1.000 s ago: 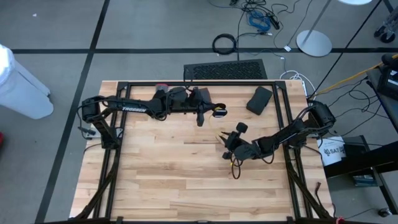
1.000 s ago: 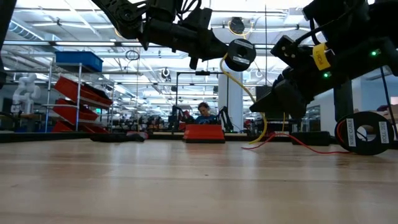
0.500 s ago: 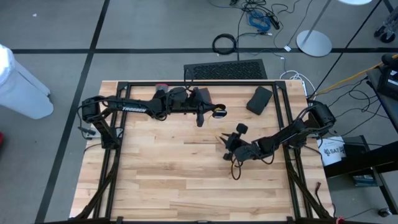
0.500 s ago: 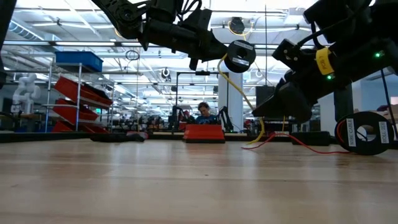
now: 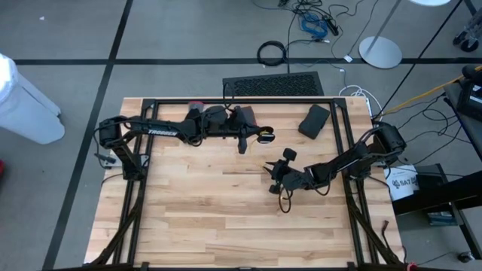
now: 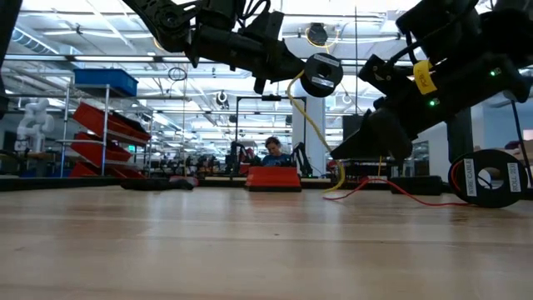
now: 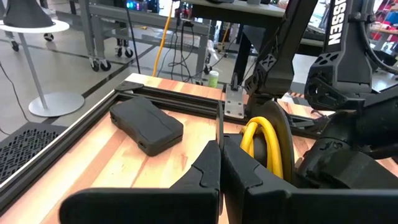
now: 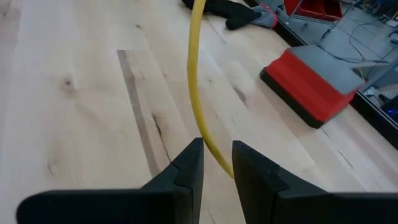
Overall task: Coil cords
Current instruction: Coil the yellow wire onto the spool
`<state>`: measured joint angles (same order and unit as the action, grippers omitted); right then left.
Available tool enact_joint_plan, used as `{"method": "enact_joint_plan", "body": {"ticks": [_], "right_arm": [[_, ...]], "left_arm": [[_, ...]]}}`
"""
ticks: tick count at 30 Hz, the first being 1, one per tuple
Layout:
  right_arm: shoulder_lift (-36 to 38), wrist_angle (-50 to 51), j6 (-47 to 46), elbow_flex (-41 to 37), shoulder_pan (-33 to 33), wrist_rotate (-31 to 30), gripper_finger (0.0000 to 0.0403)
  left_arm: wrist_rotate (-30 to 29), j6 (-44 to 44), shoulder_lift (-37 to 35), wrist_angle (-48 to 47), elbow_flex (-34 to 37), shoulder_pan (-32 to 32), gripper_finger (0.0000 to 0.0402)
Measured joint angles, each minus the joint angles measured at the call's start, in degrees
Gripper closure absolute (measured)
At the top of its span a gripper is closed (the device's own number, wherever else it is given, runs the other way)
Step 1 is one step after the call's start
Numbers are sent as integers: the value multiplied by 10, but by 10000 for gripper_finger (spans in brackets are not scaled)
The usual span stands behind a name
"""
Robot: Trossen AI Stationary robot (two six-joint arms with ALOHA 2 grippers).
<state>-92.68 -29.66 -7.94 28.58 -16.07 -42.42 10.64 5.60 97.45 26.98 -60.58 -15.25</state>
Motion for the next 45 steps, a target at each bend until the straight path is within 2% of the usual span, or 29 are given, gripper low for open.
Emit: {"method": "enact_joint_plan", "body": {"ticks": [3,8,15,20,32,35,41,45], "right_arm": [[0,-8,2,0,6,39,332],[-43,-72,12,0,15,53,332],[-105,-166,41,1,16,23,332],[-121,-235,45,1,18,95,332],[-146,-267,69,7,20,114,332],[-165,-268,73,24,24,140,332],[-197,-267,93,53,26,117,332],[-207,-266,98,65,26,130,332]], "left_arm": [[0,0,0,1,0,0,401],[1,1,0,6,0,0,402],[10,11,0,3,0,0,402],[11,11,0,4,0,0,402],[11,12,0,5,0,0,402],[11,14,0,5,0,0,402],[11,14,0,2,0,0,402],[11,14,0,-3,0,0,402]]}}
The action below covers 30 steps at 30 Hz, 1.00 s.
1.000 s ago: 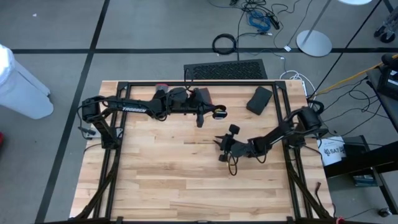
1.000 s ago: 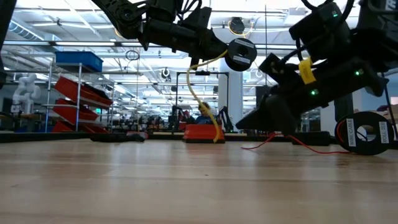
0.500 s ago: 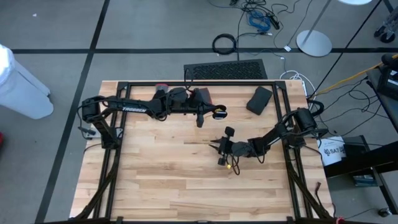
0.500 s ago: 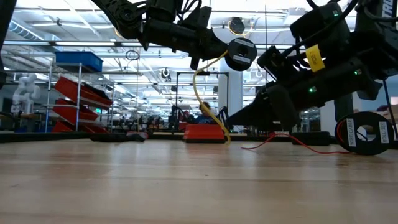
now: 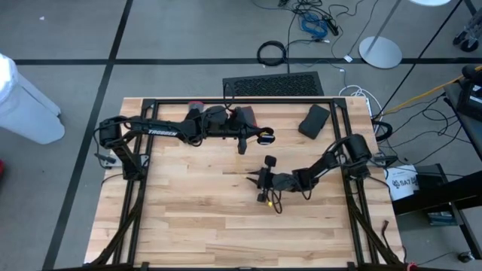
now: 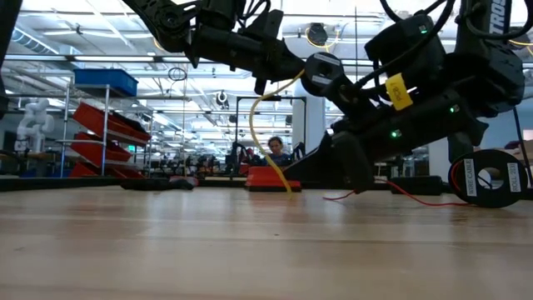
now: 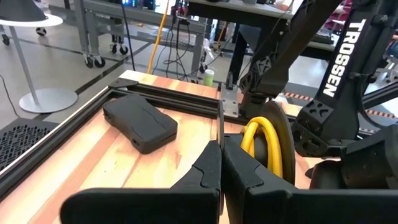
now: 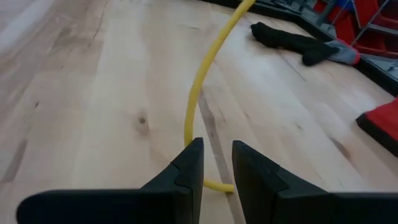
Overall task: Coil cords
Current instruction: Coil the yellow wire onto the spool
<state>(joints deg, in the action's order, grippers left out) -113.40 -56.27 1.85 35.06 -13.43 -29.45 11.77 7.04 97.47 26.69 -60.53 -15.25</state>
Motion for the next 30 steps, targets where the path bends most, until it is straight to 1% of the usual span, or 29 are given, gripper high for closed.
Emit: {"method": "enact_joint_plan", "body": {"ticks": [3,7,12,14,17,19,22,30], "right_arm": [[1,0,5,0,0,-6,332],[8,5,21,0,-7,-71,332],[22,13,23,0,-9,-78,332],[25,14,18,0,-10,-60,332],[28,13,3,0,-10,15,332],[28,21,-8,0,-9,43,332],[28,37,-14,0,-8,39,332],[28,38,-16,0,11,44,332]], "left_arm": [[0,-3,0,-1,0,0,402],[0,-3,0,-4,0,0,402],[0,-3,0,-4,0,0,402],[0,-3,0,-4,0,0,402],[0,-3,0,-5,0,0,402],[0,-3,0,-5,0,0,402],[0,-3,0,-5,0,0,402],[0,-1,0,-7,0,0,402]]}}
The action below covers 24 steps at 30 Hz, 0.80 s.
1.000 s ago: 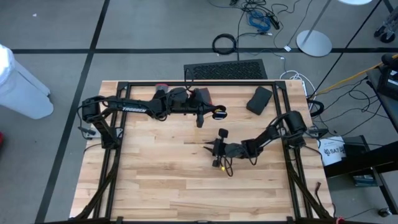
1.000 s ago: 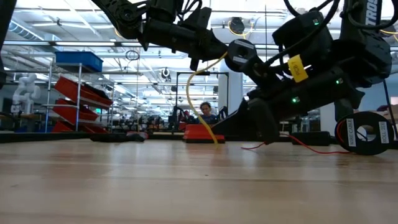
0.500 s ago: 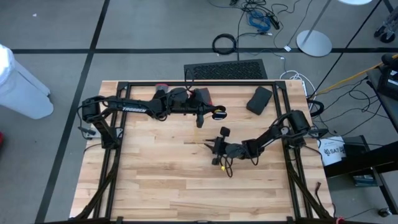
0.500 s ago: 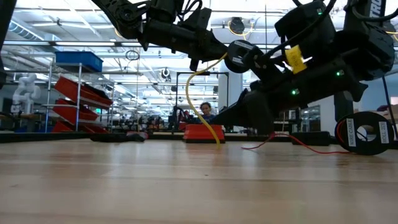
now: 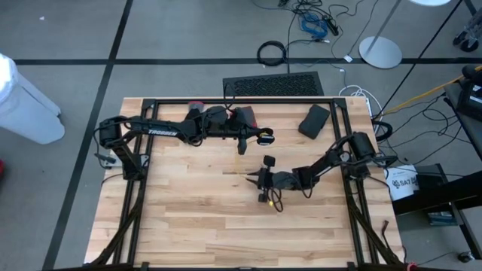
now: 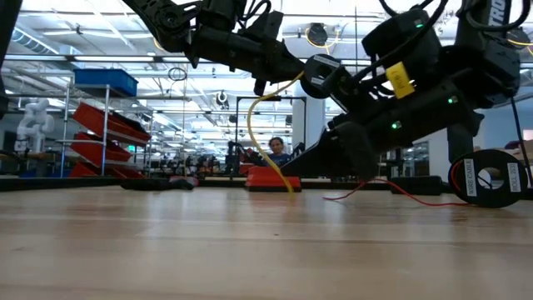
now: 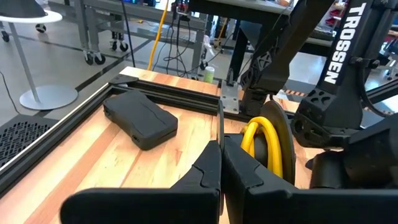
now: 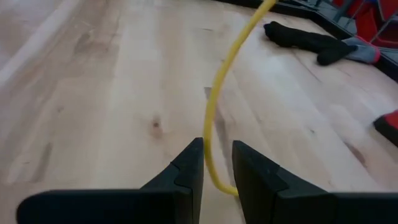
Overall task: Coil cords
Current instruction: Coil the yellow wire onto the spool
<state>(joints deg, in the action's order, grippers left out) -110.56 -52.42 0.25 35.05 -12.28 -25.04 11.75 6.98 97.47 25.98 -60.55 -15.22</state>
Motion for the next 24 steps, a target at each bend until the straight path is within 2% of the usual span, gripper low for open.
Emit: {"method": "enact_joint_plan", "body": {"ticks": [5,13,19,24], "right_arm": [[0,1,-13,0,13,52,332],[0,3,-15,0,17,73,332],[0,6,-15,3,29,64,332],[-29,9,-19,31,40,101,332]], "left_arm": [[0,0,0,0,0,2,402],[0,-2,0,0,0,2,402],[0,-2,0,0,0,3,402],[0,-2,0,1,0,3,402]]}}
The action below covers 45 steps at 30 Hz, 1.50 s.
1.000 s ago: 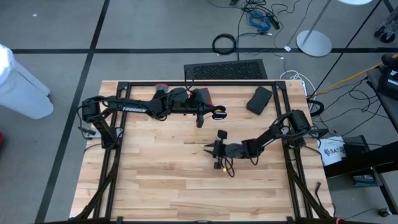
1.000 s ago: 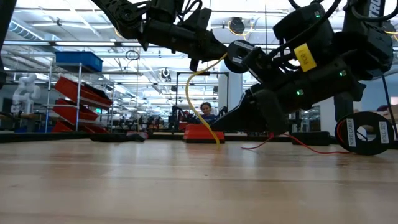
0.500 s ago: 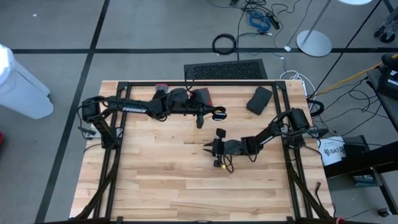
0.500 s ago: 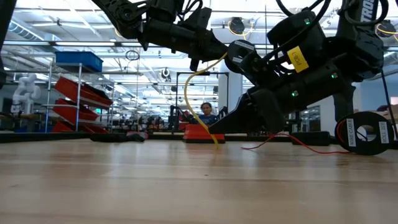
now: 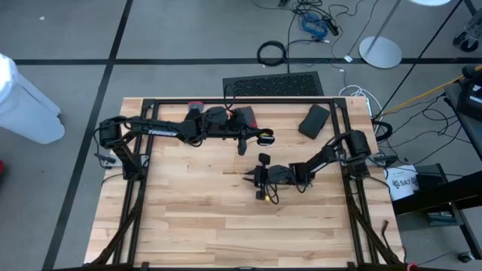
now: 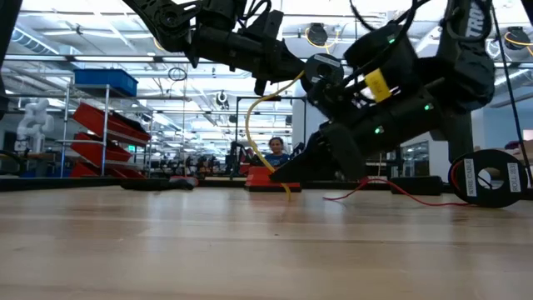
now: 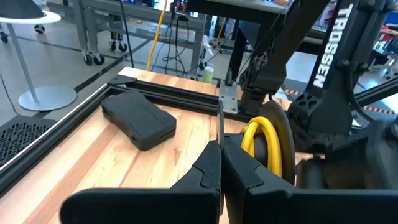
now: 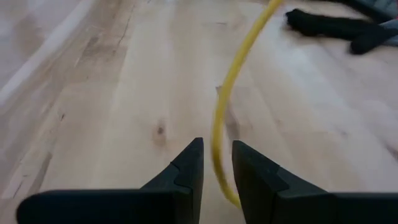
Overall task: Coil cords
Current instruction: Coil the yellow wire onto the spool
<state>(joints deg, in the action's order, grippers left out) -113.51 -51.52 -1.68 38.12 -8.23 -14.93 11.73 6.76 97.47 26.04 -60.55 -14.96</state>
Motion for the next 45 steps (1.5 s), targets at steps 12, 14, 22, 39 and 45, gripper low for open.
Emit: {"method": "enact_joint_plan", "body": {"ticks": [12,14,22,39,45], "right_arm": [[-16,3,21,10,-3,-44,332],[-16,7,21,10,-5,-45,332],[-16,10,22,10,-5,-45,332],[-13,54,-8,1,-6,-105,400],[10,77,-57,-31,-5,-142,401]], "left_arm": [[0,0,0,-3,0,4,402],[0,0,0,-5,0,4,402],[0,0,0,-18,0,4,402],[24,-2,0,-37,0,5,402],[59,-17,0,-66,0,3,402]]}}
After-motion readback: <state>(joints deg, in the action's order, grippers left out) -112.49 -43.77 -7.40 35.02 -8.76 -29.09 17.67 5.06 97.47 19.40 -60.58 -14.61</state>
